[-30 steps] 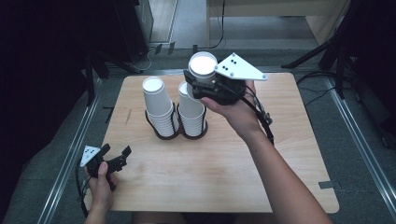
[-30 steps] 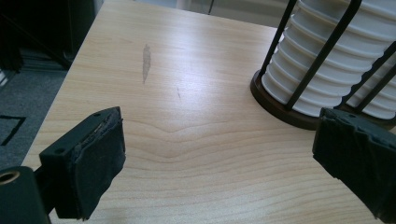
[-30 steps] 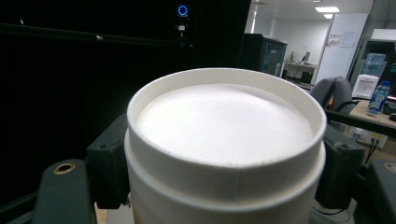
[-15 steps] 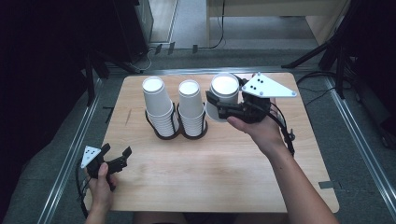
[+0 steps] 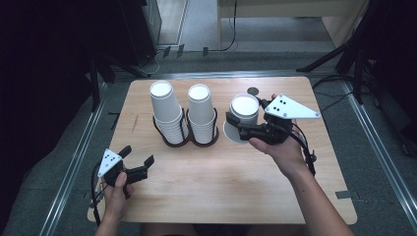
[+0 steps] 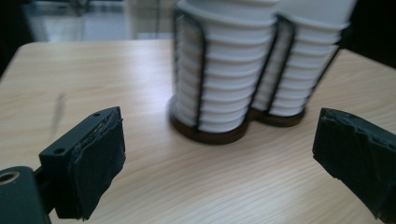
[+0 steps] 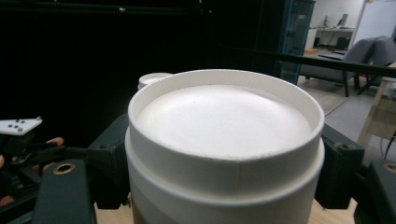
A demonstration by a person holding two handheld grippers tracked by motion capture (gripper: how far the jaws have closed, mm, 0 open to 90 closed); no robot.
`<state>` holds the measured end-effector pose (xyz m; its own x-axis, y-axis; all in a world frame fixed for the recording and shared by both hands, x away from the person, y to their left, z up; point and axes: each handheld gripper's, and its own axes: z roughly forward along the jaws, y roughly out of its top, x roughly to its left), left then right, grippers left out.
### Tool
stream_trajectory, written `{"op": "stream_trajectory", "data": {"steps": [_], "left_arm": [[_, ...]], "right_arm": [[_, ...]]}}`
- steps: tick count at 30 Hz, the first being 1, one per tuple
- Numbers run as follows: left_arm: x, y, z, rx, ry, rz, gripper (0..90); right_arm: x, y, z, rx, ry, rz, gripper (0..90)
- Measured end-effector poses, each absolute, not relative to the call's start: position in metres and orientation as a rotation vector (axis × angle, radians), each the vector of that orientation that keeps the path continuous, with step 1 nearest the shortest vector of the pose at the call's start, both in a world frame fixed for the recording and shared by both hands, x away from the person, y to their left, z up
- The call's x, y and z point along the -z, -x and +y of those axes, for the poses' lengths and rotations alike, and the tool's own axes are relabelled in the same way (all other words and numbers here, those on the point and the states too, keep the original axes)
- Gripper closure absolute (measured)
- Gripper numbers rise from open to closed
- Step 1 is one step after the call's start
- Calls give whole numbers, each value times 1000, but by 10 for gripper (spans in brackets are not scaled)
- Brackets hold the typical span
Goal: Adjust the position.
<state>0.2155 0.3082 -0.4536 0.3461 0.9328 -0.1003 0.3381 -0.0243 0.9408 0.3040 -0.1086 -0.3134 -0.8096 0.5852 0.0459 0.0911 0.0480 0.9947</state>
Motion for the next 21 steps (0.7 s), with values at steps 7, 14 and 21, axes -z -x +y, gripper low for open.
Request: {"op": "stream_trajectory", "data": {"steps": [7,14,21], "left_arm": [[435,-220,270,-600,-1648,964,0],[421,-229,231,-509,-1702,799,0],[417,-240,198,-454,-1717,720,0]], "right_arm": [[329,-297,-105,-1826,-606,2039,232],[338,-295,-104,-1861,-598,2057,232],[342,-292,-102,-1865,-595,2073,232]]}}
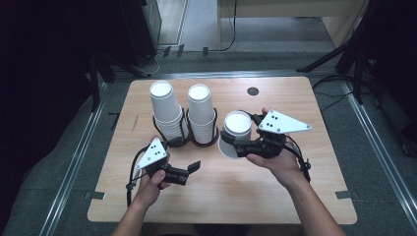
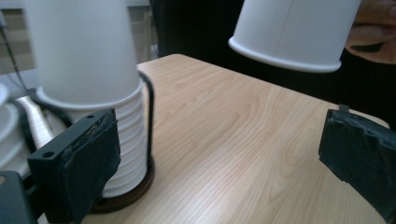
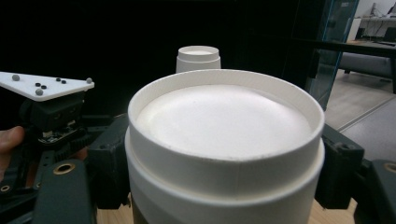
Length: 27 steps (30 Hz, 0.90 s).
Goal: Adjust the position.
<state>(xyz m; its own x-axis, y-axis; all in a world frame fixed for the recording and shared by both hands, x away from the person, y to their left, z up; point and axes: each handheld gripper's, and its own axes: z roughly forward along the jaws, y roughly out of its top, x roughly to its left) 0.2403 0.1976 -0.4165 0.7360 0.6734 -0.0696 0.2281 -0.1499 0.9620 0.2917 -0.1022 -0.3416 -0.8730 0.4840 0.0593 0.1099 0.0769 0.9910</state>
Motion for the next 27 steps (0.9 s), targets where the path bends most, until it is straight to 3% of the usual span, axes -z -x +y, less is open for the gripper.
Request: {"op": "stream_trajectory", "data": {"steps": [27], "left_arm": [[413,-251,150,-374,-1716,605,0]], "right_arm": [[351,-283,-82,-1881,-539,2130,232]]}}
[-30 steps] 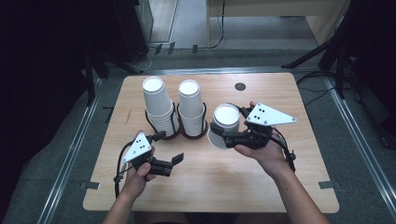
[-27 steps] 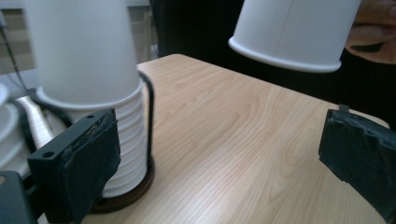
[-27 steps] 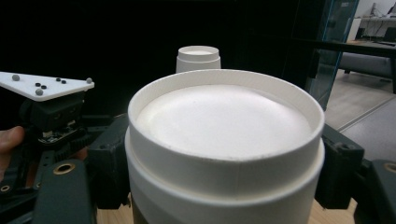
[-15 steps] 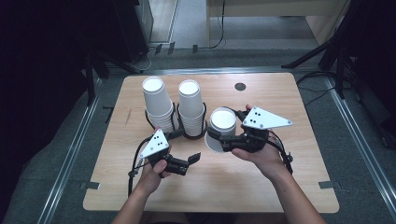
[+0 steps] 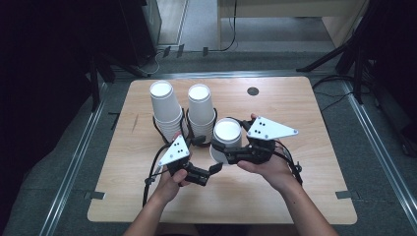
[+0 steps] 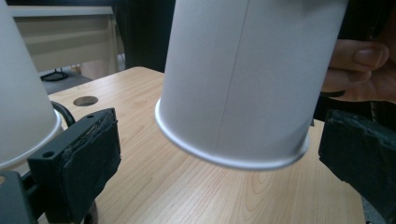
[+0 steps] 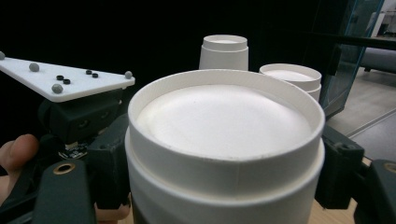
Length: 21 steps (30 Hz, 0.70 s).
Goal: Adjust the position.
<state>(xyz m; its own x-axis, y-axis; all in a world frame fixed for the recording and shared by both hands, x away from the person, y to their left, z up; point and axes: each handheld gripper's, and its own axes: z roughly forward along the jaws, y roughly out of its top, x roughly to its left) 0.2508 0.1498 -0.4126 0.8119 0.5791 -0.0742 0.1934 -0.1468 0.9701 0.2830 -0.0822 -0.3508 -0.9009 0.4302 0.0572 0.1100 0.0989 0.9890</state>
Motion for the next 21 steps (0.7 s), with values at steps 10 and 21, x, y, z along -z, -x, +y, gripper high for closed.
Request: {"op": "stream_trajectory", "data": {"steps": [10,21], "left_arm": [[414,-250,144,-355,-1707,574,0],[416,-250,140,-328,-1672,567,0]], "right_arm": [[350,-278,-75,-1908,-519,2134,232],[349,-276,-71,-1944,-514,2137,232]]}}
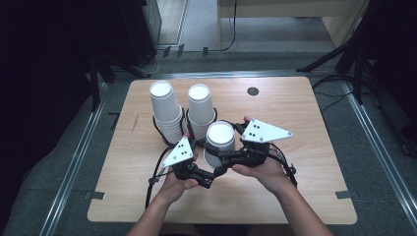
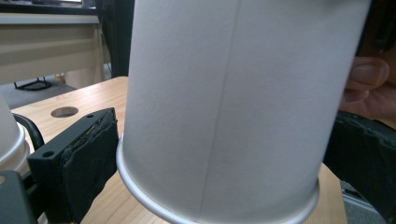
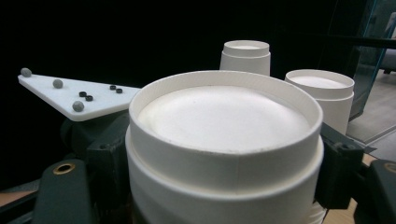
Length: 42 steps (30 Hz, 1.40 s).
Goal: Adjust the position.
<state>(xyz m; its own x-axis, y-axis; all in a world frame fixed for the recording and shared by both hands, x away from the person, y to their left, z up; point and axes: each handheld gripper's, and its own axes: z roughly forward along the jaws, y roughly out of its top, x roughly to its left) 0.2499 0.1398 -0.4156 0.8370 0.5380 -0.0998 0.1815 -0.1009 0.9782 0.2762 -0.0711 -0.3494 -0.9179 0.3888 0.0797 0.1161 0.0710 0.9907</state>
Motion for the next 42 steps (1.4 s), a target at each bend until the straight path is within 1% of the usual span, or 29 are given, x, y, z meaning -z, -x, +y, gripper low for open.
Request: {"op": "stream_trajectory", "data": {"steps": [7,13,31,32,42], "left_arm": [[417,-251,136,-343,-1680,574,0],[418,-251,134,-315,-1673,564,0],[420,-251,133,-327,-1688,564,0],[420,-250,133,-329,-1685,560,23],[422,-250,134,-322,-1683,562,38]], "right_arm": [[349,-275,-72,-1958,-512,2148,232],[349,-275,-73,-1994,-518,2144,233],[349,-274,-71,-2025,-510,2160,233],[350,-274,-71,-2017,-512,2163,233],[351,-274,-73,-2021,-517,2168,232]]}}
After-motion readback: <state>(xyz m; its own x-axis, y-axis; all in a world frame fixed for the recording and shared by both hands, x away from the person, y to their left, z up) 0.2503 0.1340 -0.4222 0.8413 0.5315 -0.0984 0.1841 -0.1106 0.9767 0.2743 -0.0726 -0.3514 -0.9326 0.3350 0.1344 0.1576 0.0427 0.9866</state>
